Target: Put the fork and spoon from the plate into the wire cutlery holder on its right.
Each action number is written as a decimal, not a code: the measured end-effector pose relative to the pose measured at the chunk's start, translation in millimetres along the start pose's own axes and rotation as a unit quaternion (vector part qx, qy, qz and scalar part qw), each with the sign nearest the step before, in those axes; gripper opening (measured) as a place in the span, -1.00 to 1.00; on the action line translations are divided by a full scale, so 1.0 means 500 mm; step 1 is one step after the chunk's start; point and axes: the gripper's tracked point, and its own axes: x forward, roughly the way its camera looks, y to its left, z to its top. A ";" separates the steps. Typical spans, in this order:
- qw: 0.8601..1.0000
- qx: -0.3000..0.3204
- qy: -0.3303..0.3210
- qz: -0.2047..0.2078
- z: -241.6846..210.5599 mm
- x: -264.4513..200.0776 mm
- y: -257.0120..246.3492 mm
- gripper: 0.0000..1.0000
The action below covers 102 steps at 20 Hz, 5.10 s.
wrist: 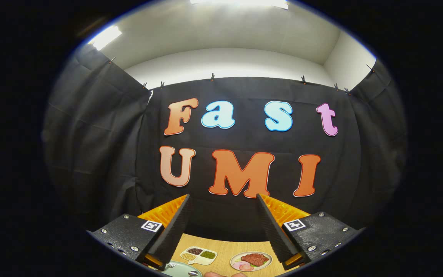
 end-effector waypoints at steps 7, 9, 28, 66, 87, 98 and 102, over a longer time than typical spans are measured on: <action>0.994 -0.020 0.101 0.022 -0.126 0.016 0.037 0.97; 0.986 -0.029 0.159 0.035 -0.189 0.013 0.062 0.97; 0.757 0.056 0.646 0.084 -0.786 -0.166 0.260 0.72; 0.755 0.136 0.642 0.009 -0.900 -0.202 0.221 -0.90; 0.823 0.145 0.533 -0.129 -0.664 -0.294 -0.185 -0.90; 0.784 0.114 0.593 -0.142 -0.767 -0.394 -0.248 -0.90; 0.790 0.108 0.586 -0.146 -0.770 -0.377 -0.264 -0.86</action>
